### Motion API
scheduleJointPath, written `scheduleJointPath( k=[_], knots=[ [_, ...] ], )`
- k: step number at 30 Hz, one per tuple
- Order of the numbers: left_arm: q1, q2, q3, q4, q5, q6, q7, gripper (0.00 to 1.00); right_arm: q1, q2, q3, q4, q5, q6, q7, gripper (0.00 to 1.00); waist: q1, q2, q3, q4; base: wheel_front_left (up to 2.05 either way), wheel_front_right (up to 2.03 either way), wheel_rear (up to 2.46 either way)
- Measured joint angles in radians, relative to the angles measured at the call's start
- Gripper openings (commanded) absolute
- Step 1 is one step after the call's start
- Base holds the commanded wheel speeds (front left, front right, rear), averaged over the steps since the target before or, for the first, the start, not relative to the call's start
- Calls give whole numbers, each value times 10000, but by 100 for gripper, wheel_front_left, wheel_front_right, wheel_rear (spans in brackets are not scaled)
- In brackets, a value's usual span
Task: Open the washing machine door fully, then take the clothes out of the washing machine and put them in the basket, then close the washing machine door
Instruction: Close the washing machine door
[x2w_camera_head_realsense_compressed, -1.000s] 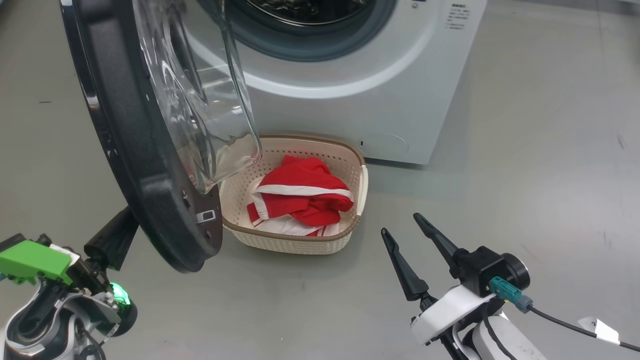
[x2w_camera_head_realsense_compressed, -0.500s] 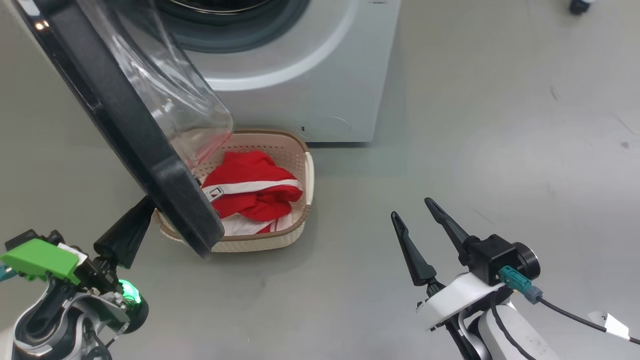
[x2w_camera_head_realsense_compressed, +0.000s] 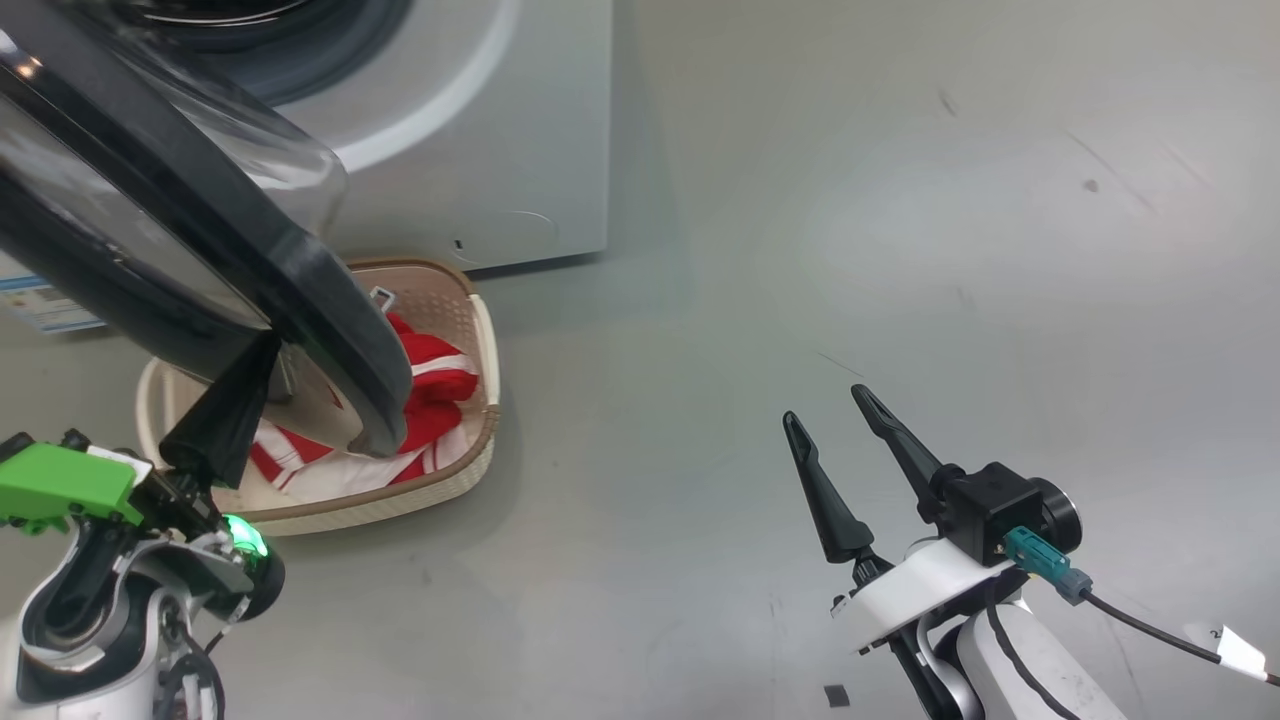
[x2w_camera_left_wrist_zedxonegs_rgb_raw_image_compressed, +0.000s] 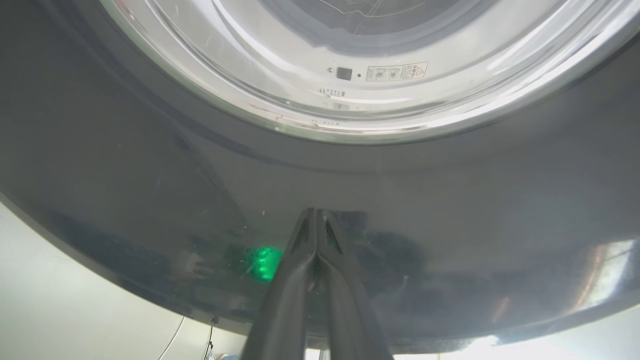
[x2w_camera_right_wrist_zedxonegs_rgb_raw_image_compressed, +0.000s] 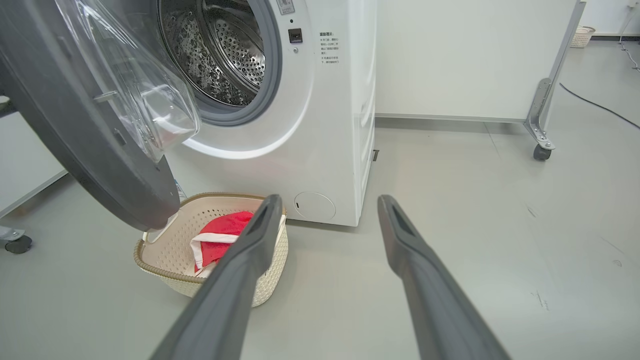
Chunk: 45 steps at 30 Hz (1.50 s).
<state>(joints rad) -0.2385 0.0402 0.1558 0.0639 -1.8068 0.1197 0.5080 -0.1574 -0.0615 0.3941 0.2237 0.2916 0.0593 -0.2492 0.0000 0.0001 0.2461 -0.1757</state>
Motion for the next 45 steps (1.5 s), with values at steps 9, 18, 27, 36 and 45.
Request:
scheduleJointPath(
  k=[9, 18, 27, 36, 45],
  knots=[
    [-738, -19, 134, 420, -238, 73, -915, 0, -24, 46, 13, -82, 161, -2, 0, 100, 0, 0, 404, -1031, 0, 0, 0],
    [-1813, -40, 245, 851, -337, 73, -1960, 0, -24, 67, 6, -148, 249, -2, 0, 100, 0, 0, 807, -1839, 0, 0, 0],
    [-2519, -69, -102, 1258, -518, 73, -2364, 0, -23, 128, -226, -255, 328, -107, 0, 100, 0, 0, 981, -2144, 0, 0, 0],
    [-2615, -84, -725, 1662, -915, -31, -2359, 0, -23, 125, -520, -383, 305, -192, 0, 100, 0, 0, 763, -1600, 0, 0, 0],
    [-1929, 54, -2232, 1856, 619, -602, -1820, 0, -23, 29, -802, -449, 163, -167, 0, 100, 0, 0, 443, -789, 0, 0, 0]
  ],
)
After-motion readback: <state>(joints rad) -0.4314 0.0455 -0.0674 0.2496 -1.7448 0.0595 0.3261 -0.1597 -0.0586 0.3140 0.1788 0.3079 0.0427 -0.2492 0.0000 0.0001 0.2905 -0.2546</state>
